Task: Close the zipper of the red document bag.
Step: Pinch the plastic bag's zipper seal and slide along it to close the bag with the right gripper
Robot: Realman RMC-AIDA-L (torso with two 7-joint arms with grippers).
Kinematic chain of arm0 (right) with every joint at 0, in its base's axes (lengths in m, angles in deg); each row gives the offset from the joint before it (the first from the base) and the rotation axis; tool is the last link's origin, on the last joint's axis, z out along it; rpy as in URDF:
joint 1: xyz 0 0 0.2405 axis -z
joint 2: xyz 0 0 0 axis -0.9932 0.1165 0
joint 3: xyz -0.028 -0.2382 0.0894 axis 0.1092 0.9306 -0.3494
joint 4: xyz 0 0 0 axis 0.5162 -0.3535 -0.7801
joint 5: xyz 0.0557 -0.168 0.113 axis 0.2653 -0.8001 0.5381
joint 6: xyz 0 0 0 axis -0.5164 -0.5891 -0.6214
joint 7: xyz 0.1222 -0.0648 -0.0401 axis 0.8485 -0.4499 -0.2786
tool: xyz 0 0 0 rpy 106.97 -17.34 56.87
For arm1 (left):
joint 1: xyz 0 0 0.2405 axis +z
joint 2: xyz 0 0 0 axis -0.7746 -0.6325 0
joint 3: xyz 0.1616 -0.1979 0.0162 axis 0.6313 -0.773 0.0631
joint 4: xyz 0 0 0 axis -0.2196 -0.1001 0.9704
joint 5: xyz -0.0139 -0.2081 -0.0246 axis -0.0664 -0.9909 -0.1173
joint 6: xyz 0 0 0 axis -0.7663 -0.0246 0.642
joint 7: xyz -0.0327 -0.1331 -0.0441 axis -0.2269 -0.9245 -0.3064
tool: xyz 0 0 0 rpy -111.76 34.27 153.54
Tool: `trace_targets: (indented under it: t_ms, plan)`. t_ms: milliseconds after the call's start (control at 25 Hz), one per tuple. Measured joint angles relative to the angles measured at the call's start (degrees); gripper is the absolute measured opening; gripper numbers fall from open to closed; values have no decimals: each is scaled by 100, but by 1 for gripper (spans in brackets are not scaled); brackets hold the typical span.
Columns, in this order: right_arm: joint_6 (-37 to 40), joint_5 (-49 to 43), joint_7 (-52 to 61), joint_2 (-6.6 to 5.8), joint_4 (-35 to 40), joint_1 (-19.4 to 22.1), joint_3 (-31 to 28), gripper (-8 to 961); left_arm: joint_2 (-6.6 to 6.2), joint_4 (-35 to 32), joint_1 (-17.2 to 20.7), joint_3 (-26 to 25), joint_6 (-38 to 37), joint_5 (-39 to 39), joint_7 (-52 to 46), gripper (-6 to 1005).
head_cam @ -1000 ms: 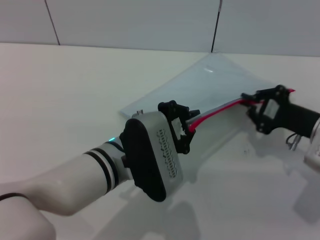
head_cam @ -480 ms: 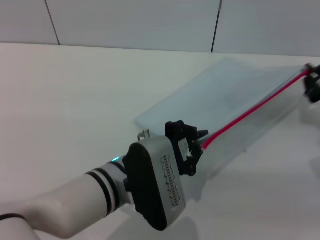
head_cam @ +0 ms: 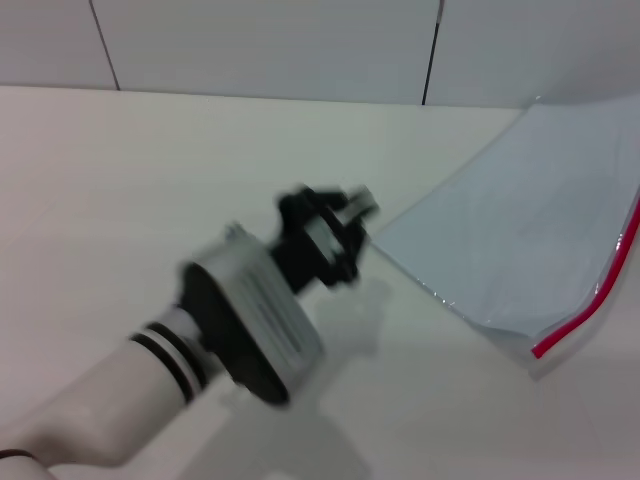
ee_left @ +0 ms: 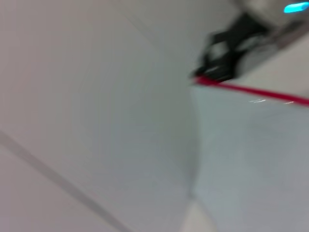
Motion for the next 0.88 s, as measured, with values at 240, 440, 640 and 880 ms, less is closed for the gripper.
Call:
trace_targets:
  t_ms: [240,440,640,880]
  plan:
    - [-2531,347,12,-13,-725,484,-649,310,-18,630,-148,-112,1852,-1253,-767,173]
    - [-3832,348,33,-12,-1085,785,-920,552,-24,1392,-260,-177,3167,-1457,-1900,316]
    - [-4232,134,36,-12,-1153,879,-808,703,-21,2051,-338,-180,4256,-1465,-3016,492]
    - [-4793,-311,49,-37,-1090,1017,-714,842,35,3166,-529,-171,5476,-1461,-4398,683]
